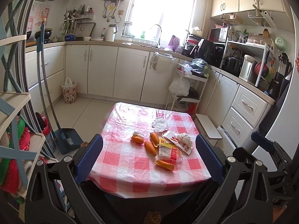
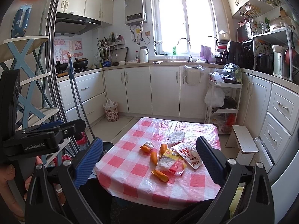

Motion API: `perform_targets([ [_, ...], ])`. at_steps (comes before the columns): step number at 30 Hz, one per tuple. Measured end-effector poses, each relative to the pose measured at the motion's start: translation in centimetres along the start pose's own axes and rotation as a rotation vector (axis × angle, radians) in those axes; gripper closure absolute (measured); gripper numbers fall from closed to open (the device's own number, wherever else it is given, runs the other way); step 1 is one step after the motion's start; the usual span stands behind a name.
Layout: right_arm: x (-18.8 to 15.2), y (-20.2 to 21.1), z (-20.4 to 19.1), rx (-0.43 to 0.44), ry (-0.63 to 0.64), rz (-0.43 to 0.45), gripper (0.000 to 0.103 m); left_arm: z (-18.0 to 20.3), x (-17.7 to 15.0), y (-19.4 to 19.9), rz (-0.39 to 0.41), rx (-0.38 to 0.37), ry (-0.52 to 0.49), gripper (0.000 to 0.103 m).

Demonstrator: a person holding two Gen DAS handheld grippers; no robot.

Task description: Collect trash

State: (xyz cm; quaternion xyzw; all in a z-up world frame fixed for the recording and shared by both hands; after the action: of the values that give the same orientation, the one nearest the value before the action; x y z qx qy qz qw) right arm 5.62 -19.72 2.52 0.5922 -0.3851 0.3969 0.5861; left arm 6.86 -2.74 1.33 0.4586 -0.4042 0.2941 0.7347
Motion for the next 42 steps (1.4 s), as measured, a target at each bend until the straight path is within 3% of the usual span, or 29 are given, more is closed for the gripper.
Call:
perform_targets([
  [42, 0.2, 0.07, 0.0, 0.0, -0.001, 0.0, 0.007, 0.8, -0.61, -0.24, -0.004, -0.009, 0.001, 0.007],
])
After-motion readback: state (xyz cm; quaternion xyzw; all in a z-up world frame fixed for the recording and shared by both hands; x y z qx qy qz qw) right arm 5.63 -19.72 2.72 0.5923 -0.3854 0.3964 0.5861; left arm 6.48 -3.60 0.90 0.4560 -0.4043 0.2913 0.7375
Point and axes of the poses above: each gripper's, at about its wrist camera, not at the fingertips, and y roughly against the way its jaws point, z to its right, x to its top, the point moved 8 cm from there along -y, roughly the way its jaws point, and after that the axes turned 8 degrees about -x, right-handed, at the moved point
